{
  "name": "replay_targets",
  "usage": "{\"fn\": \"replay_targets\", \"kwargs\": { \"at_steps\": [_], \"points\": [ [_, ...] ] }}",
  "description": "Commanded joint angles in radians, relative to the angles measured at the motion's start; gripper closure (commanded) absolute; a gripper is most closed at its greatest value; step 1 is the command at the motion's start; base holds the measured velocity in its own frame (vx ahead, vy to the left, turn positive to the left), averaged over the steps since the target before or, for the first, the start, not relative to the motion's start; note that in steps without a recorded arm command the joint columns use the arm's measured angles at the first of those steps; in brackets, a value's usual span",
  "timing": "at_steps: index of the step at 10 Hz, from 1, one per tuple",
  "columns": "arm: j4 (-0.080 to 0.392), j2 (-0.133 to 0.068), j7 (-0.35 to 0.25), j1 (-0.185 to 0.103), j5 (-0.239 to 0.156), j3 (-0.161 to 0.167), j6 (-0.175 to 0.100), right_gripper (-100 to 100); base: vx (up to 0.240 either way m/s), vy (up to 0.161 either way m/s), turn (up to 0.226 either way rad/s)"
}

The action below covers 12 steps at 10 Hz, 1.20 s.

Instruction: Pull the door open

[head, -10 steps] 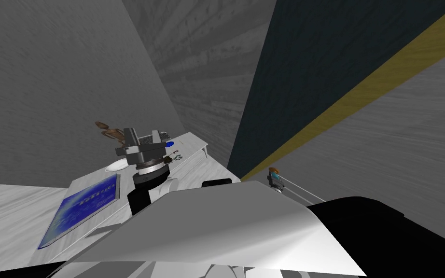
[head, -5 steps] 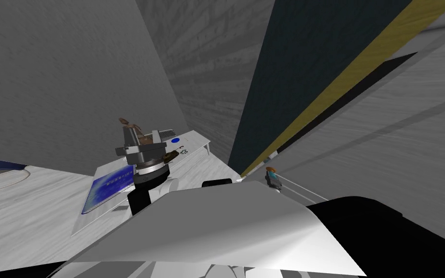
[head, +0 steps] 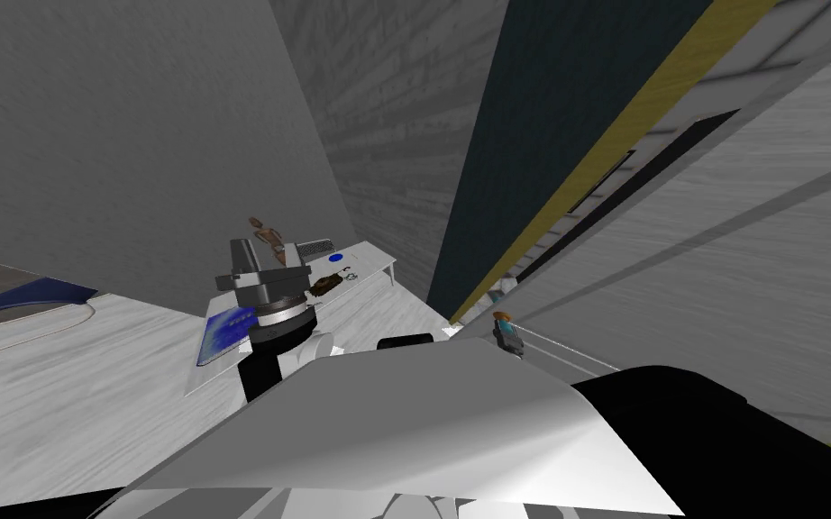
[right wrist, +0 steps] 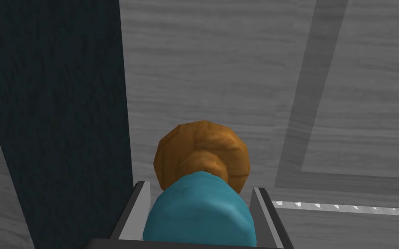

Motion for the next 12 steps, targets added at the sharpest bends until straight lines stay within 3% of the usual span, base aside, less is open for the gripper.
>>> {"fn": "replay_targets", "kwargs": {
  "at_steps": [1, 7, 8, 12],
  "points": [
    [-0.005, -0.005, -0.008, 0.008, 0.015, 0.019, -0.015, 100, -0.163, 0.024, 0.053],
    [-0.027, -0.026, -0.041, 0.043, 0.079, 0.103, -0.078, 100, -0.243, 0.007, 0.049],
    [-0.011, -0.024, -0.042, 0.029, 0.074, 0.096, -0.077, 100, -0.114, 0.012, 0.015],
    [-0.021, -0.038, -0.058, 0.047, 0.12, 0.148, -0.117, 100, -0.205, -0.018, 0.044]
  ]
}}
